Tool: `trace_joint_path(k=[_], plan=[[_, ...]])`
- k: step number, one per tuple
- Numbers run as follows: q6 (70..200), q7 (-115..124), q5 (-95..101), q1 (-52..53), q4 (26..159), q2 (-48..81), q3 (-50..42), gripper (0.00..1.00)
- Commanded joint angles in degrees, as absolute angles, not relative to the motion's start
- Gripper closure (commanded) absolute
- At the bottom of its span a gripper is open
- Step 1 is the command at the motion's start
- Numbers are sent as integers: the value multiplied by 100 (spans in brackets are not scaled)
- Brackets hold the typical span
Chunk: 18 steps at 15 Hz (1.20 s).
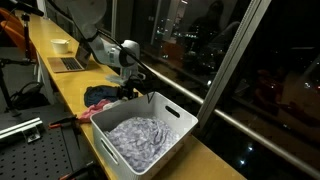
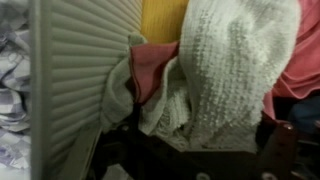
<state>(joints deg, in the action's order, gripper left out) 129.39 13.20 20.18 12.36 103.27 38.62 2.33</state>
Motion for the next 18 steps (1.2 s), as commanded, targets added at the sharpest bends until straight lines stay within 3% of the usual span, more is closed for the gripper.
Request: trace_joint_path(k=[1, 9, 10, 12, 18], plan=[[13285, 729, 1498, 986, 10058, 4333, 346, 0], [13233, 448, 916, 1291, 9329, 5070, 651, 0], [13209, 500, 907, 1382, 9256, 5105, 671, 25], [13153, 614, 894, 1562, 9153, 5151, 677, 32], [13110, 1115, 911, 2029, 9133, 5112, 629, 78]])
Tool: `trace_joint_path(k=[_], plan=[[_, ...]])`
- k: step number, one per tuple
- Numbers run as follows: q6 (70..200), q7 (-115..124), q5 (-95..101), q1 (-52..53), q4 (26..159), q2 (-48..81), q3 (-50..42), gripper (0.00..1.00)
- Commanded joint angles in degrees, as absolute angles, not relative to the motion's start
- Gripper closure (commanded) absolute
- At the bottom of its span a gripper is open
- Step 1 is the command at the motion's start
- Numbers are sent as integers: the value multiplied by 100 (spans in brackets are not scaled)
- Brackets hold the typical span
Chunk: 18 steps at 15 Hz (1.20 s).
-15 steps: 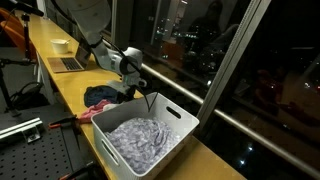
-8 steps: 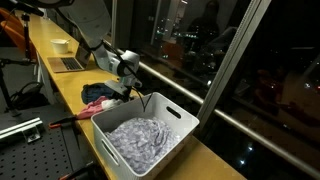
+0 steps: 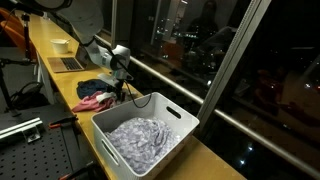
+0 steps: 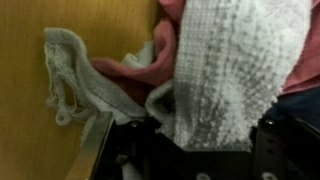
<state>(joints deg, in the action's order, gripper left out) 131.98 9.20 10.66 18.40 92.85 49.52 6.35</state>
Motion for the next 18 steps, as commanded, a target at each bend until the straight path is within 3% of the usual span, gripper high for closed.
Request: trace_joint_path(k=[1, 3, 12, 18], plan=[[13087, 1237, 935, 2102, 9193, 5029, 598, 85], [13083, 1528, 999, 2220, 9436, 4729, 504, 96], [12704, 2965, 1505, 2340, 11149, 2354, -151, 94], [11833, 3692, 2054, 1912, 12003, 539, -57, 94]])
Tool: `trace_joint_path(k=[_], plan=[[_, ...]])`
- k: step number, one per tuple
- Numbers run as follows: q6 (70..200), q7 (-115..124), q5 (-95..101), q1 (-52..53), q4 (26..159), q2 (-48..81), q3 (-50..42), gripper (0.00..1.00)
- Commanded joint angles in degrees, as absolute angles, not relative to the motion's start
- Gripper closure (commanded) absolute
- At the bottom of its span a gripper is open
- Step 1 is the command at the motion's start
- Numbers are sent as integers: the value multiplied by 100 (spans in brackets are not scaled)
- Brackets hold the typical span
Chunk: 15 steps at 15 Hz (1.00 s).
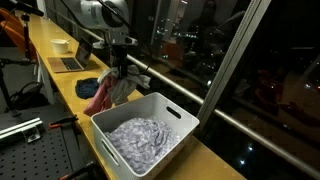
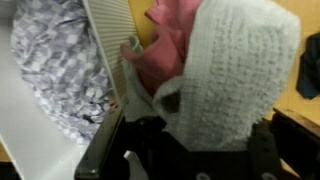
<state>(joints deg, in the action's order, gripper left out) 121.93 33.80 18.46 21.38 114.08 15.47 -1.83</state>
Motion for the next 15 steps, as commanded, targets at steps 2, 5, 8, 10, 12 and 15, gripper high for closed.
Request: trace_joint_path(k=[2, 5, 8, 10, 12, 15], plan=[[11428, 3728, 2119, 1666, 12145, -23, 22, 94], [10670, 3505, 2153, 1215, 12093, -747, 123, 94], [9995, 2978, 2168, 713, 11718, -1227, 104, 94], [9677, 2440, 2179, 352, 11268, -1304, 1, 94], [9543, 1909, 2165, 39, 10767, -1204, -114, 94], [9707, 1443, 2071, -210, 10275, -881, -176, 94]])
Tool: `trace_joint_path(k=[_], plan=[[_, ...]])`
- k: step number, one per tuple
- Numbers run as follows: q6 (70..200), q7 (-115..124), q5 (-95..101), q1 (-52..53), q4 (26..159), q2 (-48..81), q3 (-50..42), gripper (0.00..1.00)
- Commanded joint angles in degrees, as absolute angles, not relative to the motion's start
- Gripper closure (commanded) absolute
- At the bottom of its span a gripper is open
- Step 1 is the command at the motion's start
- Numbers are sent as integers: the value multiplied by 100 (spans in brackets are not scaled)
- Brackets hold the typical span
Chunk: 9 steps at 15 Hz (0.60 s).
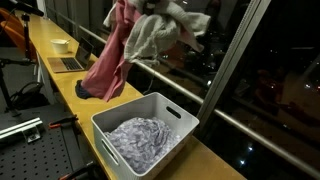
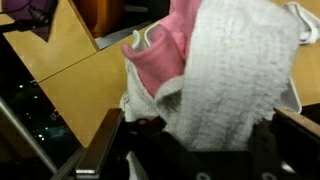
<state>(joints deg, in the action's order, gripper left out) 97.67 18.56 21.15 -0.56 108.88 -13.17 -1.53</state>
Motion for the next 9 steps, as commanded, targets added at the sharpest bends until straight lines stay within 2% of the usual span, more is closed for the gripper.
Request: trace_joint_path(k=[1, 7, 8, 9], plan=[[9776, 1373, 2051, -238, 10193, -742, -164, 94], [10406, 1046, 1946, -265, 10214, 102, -221, 94], [10464, 1031, 1992, -260, 10294, 165, -224, 50], [10489, 1031, 2061, -261, 10414, 200, -236, 49]])
